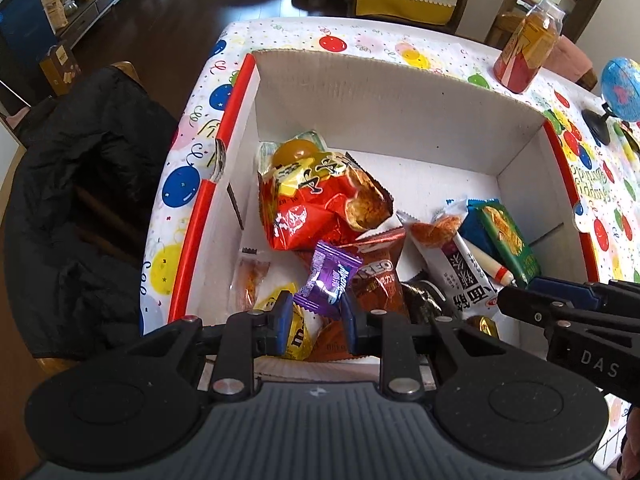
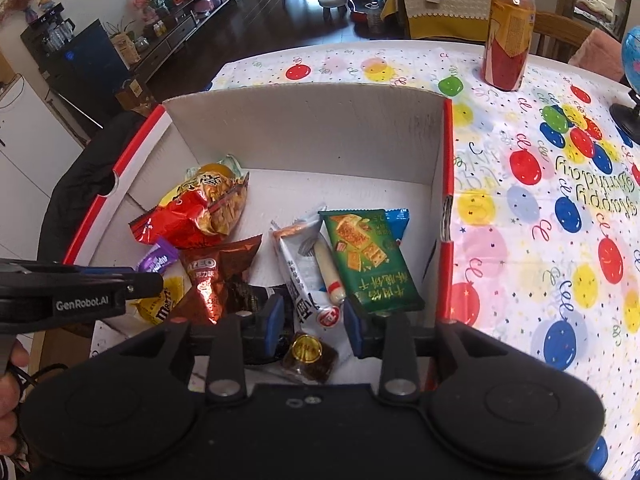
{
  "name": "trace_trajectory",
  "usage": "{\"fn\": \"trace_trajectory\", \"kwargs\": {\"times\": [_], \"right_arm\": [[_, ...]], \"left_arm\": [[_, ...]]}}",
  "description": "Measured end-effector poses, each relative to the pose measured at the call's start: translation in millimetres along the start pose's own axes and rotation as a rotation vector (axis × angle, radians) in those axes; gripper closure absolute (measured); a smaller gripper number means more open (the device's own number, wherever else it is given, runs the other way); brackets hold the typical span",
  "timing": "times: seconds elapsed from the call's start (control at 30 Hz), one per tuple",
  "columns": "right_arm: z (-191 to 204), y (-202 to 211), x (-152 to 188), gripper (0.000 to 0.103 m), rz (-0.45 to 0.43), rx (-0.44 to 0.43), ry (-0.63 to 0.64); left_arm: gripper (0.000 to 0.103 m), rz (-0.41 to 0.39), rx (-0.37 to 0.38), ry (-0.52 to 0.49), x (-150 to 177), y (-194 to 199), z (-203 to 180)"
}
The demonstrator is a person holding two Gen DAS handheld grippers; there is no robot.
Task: Organize snacks
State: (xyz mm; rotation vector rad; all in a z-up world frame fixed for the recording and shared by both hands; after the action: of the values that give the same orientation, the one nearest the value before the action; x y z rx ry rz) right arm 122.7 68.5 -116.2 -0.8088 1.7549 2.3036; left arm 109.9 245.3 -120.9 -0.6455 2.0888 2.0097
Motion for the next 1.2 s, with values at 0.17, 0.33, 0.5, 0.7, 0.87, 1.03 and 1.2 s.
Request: {"fn": "trace_trajectory", "kwargs": {"times": [0.17, 0.33, 0.5, 0.7, 0.87, 1.03, 1.2], "right_arm": [[-0.6, 10.5, 3.0, 0.06, -0.022, -0.007, -0.014], [0.5, 30.2, 6.2, 0.046, -0.073, -0.024, -0.028], [3.8, 53.7, 8.5, 0.034, -0.129, -0.046, -0.025], [10.6, 79.8, 12.1, 0.023, -0.187, -0.047, -0.01], [12.9, 99.5, 16.2, 0.01, -0.241, -0.023, -0.003], [11.7, 116.0, 22.1, 0.0, -0.286, -0.015, -0.019], [9.1, 129.3, 31.4, 0.0, -0.306, -0.014, -0.025]], "left_arm": [[0.077, -0.006, 0.009, -0.006, 2.5, 4.7, 1.3], [0.062, -0.027, 0.013, -0.017, 6.6, 16.3, 1.4], [0.042, -0.086, 0.04, -0.027, 11.0, 36.8, 0.8], [0.042, -0.141, 0.058, -0.04, 15.4, 60.3, 0.4], [0.031, -0.197, 0.077, -0.054, 19.8, 81.6, -0.3], [0.018, -0.244, 0.1, -0.071, 25.0, 101.7, -1.3], [0.015, -0.272, 0.117, -0.076, 30.5, 117.3, -1.2]]}}
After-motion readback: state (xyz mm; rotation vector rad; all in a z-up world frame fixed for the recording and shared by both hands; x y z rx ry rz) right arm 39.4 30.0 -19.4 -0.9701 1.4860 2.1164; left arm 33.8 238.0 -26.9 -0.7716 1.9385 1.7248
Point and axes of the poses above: each gripper's, at about its wrist camera, not at the fingertips, and y roughly against the way its jaws point, z to its left, x to its underside, the point moved 1 cm from there along -y, roughly the way its jaws point, and after that the axes turned 2 degrees about -z, right-handed, at the moved point
